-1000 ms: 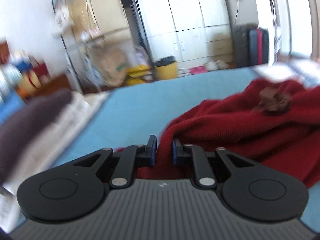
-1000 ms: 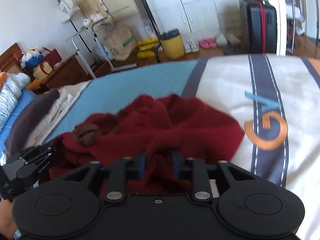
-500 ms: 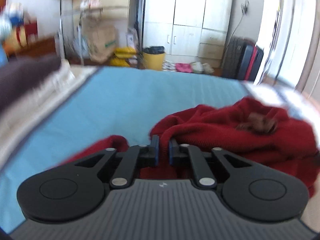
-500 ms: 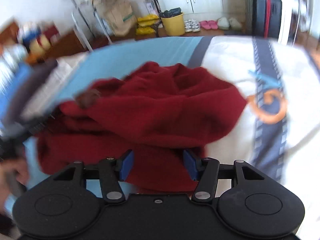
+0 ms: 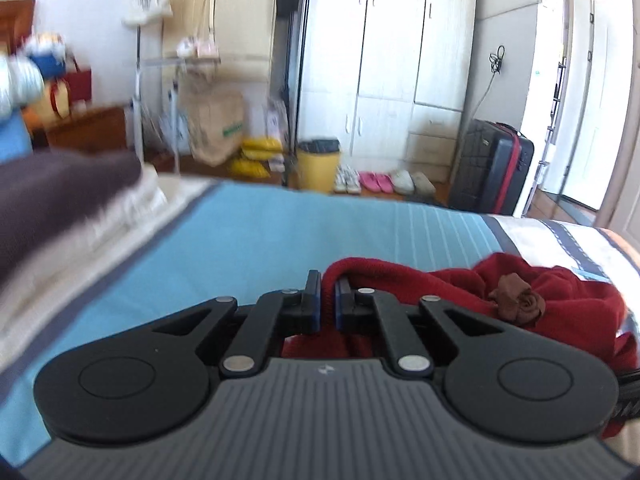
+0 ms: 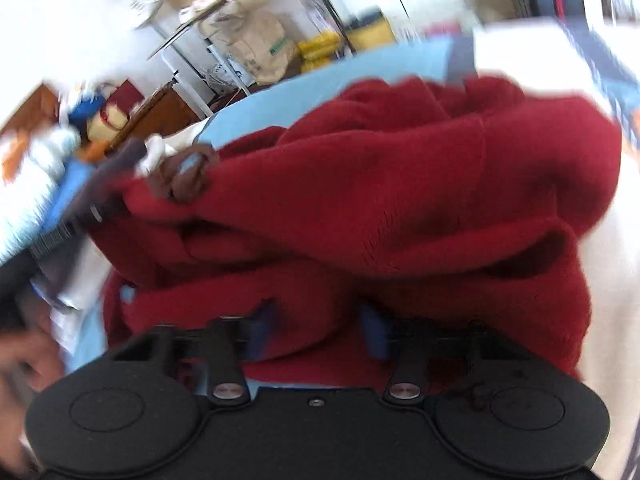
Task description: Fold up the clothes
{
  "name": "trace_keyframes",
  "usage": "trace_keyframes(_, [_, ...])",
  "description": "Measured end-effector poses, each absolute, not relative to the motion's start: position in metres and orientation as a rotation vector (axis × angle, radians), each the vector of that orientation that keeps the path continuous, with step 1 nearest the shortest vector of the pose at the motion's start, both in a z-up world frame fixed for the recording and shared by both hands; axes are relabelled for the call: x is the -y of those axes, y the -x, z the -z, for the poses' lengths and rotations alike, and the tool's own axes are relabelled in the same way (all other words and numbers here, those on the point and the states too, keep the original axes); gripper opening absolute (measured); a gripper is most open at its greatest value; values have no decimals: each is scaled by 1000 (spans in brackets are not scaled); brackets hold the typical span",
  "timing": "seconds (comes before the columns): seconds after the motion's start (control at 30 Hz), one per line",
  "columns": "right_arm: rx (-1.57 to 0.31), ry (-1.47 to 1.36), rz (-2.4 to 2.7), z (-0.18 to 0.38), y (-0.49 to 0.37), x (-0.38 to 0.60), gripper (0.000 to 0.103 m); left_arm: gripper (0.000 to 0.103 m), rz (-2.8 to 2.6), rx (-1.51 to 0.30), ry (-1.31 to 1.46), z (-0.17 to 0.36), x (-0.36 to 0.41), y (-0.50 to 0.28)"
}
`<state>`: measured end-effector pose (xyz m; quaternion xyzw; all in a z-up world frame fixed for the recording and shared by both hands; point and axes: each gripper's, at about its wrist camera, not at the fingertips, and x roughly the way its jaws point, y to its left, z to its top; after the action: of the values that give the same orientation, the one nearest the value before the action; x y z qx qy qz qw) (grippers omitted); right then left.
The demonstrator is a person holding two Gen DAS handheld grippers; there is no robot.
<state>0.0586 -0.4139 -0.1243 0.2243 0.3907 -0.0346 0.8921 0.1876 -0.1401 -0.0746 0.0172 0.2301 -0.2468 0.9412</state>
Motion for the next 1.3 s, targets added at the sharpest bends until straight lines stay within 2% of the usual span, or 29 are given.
trace_keyframes(0.03, [-815,-392,81,121,-60,408,4,5,491,-476,-51,73,140,-186])
trace_keyframes(0.2, [-674,-366,-15,75,-32,395,4,3,475,-410,-78,43,125,-165])
trace_keyframes(0.3, [-643,-411,-202,41,-5,389,4,3,506,-370,-10,19,104,-153])
trace_keyframes(0.37, [-686,-387,-357,29,11,383,4,2,504,-368,2,14,95,-151])
trace_keyframes(0.47, [-810,-334,-412,36,17,376,5,2,492,-435,11,22,85,-161])
trace_keyframes(0.6, [-952,-376,-416,54,7,393,6,3,511,-645,62,50,83,-181])
trace_keyframes(0.8, [-909,-387,-446,42,18,403,12,7,664,-759,69,64,107,-175])
trace_keyframes(0.83, [-886,-386,-427,38,23,405,15,9,673,-767,39,66,114,-172])
trace_keyframes(0.9, [-843,-400,-360,32,29,418,26,23,658,-777,1,71,123,-169])
trace_keyframes(0.97, [-816,-413,-273,32,23,427,41,27,633,-778,-15,72,127,-168])
trace_keyframes(1.07, [-809,-443,-185,44,15,439,44,27,634,-763,49,69,124,-171])
trace_keyframes(1.13, [-854,-400,-170,57,3,431,48,31,707,-797,89,72,132,-169])
trace_keyframes(1.2, [-922,-296,-141,71,-12,416,55,49,811,-841,66,77,144,-162])
trace_keyframes(1.27, [-994,-127,-66,87,-26,396,69,55,868,-858,-38,85,164,-149])
trace_keyframes(1.3, [-1016,-54,-32,94,-30,390,69,56,868,-854,-113,90,175,-142])
